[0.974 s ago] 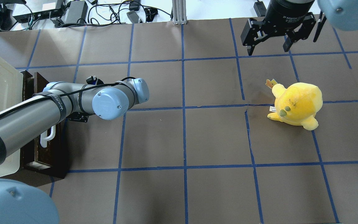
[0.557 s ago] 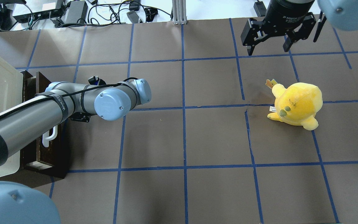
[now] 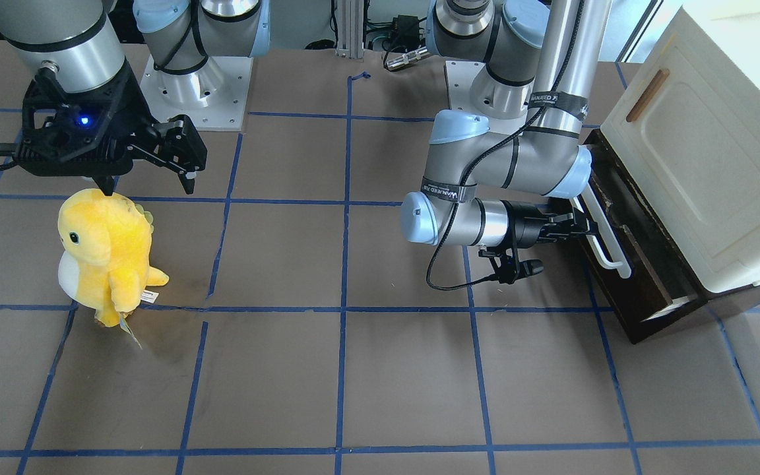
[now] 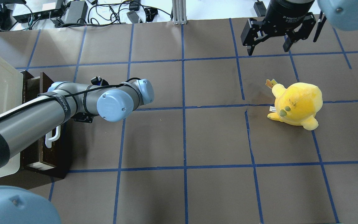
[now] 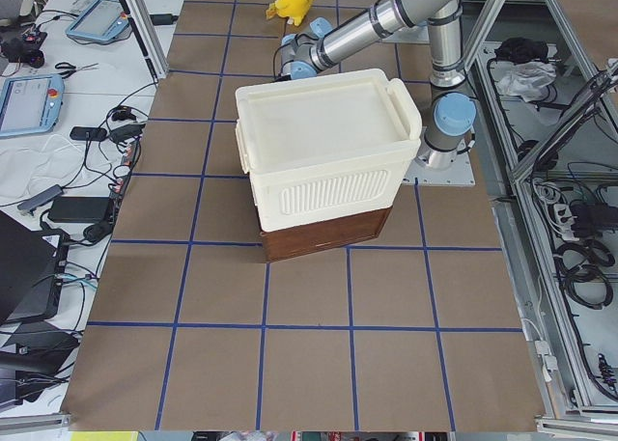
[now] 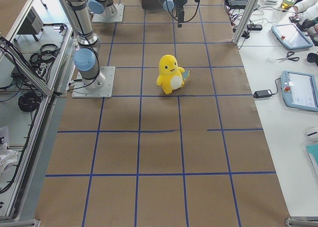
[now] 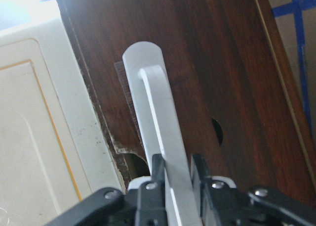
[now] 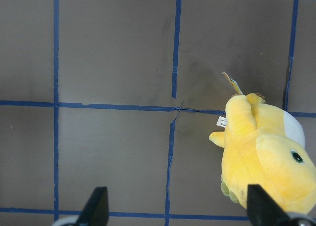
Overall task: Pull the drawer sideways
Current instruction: 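Keep pulling the drawer out of the cabinet with the left gripper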
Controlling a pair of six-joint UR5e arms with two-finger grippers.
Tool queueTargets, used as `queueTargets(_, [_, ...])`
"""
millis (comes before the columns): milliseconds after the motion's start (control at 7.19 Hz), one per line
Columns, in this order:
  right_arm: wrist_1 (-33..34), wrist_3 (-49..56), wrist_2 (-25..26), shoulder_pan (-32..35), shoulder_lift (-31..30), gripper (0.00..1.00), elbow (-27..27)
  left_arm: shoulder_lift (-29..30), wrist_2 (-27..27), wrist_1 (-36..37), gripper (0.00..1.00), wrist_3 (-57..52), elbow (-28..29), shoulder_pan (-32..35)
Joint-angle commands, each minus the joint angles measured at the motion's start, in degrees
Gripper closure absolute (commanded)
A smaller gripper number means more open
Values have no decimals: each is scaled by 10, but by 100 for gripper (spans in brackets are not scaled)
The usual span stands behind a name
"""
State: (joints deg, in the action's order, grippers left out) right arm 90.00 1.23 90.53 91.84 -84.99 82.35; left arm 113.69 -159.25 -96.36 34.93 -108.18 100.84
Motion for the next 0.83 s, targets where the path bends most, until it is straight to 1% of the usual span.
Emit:
queueTargets(0, [0, 0, 0, 0, 0, 0, 0, 0, 3, 1, 76, 0, 1, 10])
queueTargets(696, [0, 0, 0, 0, 0, 0, 0, -1, 3, -4, 76, -2, 9, 15])
